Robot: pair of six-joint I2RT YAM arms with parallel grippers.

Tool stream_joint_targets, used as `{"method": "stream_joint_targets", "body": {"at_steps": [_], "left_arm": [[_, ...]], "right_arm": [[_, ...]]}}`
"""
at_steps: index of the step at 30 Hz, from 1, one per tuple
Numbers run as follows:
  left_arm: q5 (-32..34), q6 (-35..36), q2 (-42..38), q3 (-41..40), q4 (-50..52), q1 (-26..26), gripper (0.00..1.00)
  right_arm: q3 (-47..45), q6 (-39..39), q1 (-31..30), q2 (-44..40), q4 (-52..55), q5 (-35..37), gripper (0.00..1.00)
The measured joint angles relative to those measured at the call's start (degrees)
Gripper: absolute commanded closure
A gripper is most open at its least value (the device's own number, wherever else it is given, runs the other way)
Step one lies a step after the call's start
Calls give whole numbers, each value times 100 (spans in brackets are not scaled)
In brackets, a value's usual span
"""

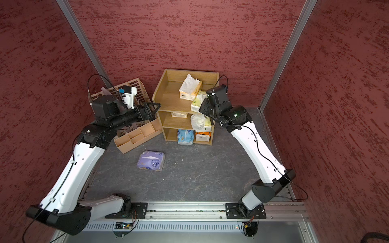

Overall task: Remove the tissue boxes from the shelf
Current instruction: Pick up a box of tissues from the shelf.

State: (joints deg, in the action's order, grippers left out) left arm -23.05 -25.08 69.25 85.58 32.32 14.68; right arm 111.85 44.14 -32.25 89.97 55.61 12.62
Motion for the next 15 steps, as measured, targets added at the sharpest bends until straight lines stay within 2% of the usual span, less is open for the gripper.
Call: {"method": "stream_joint_targets", "body": {"at_steps": [11,15], "left_arm": [[2,13,22,0,-2,0,0],[4,48,22,0,9,0,0]], "right_arm": [[-400,90,17,162,-525,2,52],[-643,76,20,133,-804,2,63]]}}
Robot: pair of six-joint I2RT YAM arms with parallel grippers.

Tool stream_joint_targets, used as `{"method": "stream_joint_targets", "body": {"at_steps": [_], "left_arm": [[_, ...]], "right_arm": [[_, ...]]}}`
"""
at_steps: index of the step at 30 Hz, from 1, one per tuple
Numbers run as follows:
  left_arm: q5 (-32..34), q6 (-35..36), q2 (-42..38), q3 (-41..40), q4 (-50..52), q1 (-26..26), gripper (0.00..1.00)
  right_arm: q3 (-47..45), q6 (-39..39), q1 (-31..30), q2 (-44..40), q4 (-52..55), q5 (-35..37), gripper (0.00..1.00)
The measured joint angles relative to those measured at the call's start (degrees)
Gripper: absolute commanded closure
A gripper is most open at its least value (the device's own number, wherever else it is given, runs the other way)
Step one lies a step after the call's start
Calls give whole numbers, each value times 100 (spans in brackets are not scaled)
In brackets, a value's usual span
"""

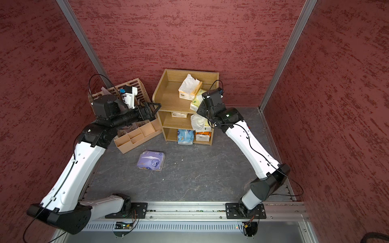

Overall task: Remove the tissue boxes from the shelf
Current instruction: Pick up a box of tissues from the shelf.

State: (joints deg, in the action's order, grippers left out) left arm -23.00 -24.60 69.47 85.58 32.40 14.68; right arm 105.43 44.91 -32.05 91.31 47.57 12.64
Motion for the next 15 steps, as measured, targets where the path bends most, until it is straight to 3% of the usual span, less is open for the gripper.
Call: {"method": "stream_joint_targets", "body": {"at_steps": [6,15], "left_arm": [[0,2,0,2,11,0,0],[0,2,2,4,11,0,0]], "right_arm": [[-144,-85,2,-136,-175,2,85],[-529,-249,2,-566,-280,-98,100]]}}
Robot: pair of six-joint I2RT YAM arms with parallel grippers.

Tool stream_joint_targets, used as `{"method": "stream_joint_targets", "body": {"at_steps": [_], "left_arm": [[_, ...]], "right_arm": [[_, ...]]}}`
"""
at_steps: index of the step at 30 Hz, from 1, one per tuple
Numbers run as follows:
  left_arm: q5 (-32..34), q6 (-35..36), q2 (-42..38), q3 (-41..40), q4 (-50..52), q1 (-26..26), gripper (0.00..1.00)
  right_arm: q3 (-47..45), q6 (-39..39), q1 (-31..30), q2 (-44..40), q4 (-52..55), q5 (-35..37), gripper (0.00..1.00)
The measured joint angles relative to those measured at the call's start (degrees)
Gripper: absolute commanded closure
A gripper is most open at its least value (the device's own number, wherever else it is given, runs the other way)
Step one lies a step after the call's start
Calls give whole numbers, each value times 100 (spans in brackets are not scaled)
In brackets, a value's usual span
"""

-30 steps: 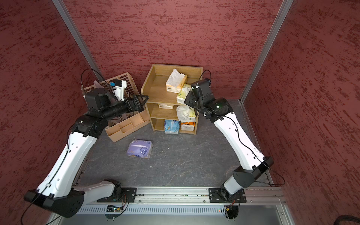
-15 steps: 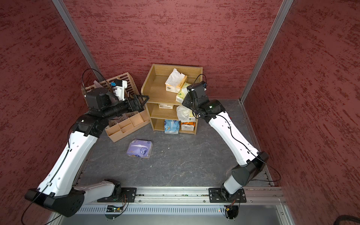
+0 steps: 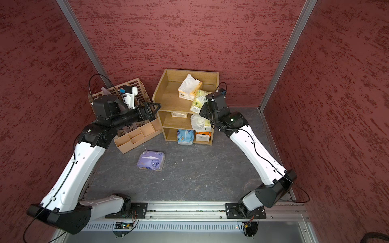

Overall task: Remove the tissue boxes from the shelf
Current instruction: Pick up a box of tissues from the shelf.

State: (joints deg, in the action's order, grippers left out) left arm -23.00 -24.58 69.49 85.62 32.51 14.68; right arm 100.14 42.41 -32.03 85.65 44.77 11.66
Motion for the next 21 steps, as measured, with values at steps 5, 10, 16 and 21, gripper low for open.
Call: {"method": "stream_joint_targets", "body": {"at_steps": [5,10,16,21], "left_arm": [[9,0,-2,-2,0,0,0],[57,-9,-42,-2,9,-66,0],[42,-175,-223,-33,68,-514,0],[66,-197,-498,-186,164,-715,0]], "right_arm": [[-50,-203,0,-131,2,-431,100],[-61,-640,-87,-345,2,-1019,100],[-61,-1298,-586,-553,142,-1679,98],[-212,-1753,-1239,-551,699,-1882,96]]}}
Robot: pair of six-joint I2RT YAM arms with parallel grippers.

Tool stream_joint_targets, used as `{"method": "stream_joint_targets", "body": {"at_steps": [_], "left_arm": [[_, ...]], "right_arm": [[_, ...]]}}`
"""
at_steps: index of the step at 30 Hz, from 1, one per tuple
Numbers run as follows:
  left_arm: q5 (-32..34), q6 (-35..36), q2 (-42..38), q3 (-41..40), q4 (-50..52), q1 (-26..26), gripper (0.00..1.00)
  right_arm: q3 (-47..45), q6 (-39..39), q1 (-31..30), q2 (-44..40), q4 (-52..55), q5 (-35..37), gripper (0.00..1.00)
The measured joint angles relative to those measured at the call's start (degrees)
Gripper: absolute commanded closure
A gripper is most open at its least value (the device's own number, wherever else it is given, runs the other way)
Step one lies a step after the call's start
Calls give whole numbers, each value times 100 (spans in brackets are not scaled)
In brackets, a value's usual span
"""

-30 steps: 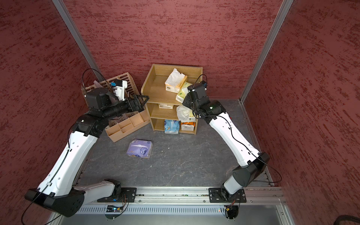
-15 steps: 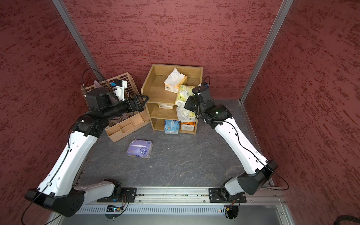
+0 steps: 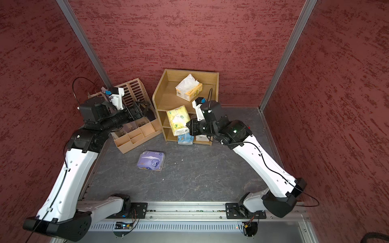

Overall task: Remove the tissue boxes from the shelf
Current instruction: Pick up a box of tissues from the shelf, then place the box of tissues at the center of the board.

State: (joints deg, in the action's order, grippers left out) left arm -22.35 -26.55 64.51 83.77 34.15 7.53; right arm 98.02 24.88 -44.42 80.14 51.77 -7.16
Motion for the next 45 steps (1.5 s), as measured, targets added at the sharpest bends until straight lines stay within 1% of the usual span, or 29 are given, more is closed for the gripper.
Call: {"method": "stream_joint_targets", "body": {"at_steps": [3,4,9,12,15,18,20,21,22,24,26,28,31,36,38,40,45], "left_arm": [[46,0,-122,-13,105,-153,0],[57,0,-155,-15,118,-195,0],[55,-20,-236,-15,146,-341,0],[57,-22,-221,-15,177,-372,0],[33,-50,-146,37,219,-385,0],[-7,-63,42,275,282,-393,0],[-20,-63,144,426,319,-400,0],[-33,-61,181,481,332,-400,0],[-50,-61,199,522,343,-400,0],[-103,-61,214,573,372,-400,0],[-142,-59,214,597,393,-400,0],[-168,-55,212,599,415,-400,0],[-181,-35,179,557,444,-400,0],[-184,-15,-127,184,439,-415,0],[-197,-24,-269,-11,439,-439,0],[-225,-61,-348,-155,437,-474,0],[-356,-129,-328,-291,426,-529,0]], "right_arm": [[-680,-133,-339,-136,76,-46,96],[-1029,-155,-437,-197,70,-61,96],[-2363,-153,-671,-197,-101,-164,96],[-2730,-160,-723,98,-365,-271,96],[-2876,-170,-763,544,-807,-372,96],[-2903,-186,-791,1016,-1268,-435,89],[-2909,-190,-804,1257,-1530,-452,79],[-2909,-188,-804,1357,-1644,-459,71],[-2916,-190,-807,1438,-1722,-459,64],[-2927,-170,-817,1539,-1794,-417,56],[-2979,-151,-831,1541,-1790,-297,50],[-3075,-87,-837,1429,-1731,-90,47],[-3145,109,-839,1047,-1421,269,48],[-3283,710,-850,229,-1117,557,56],[-3510,1023,-876,103,-1080,597,60],[-3755,1309,-896,223,-997,597,60],[-4164,1805,-909,1071,-1021,479,60]]}}
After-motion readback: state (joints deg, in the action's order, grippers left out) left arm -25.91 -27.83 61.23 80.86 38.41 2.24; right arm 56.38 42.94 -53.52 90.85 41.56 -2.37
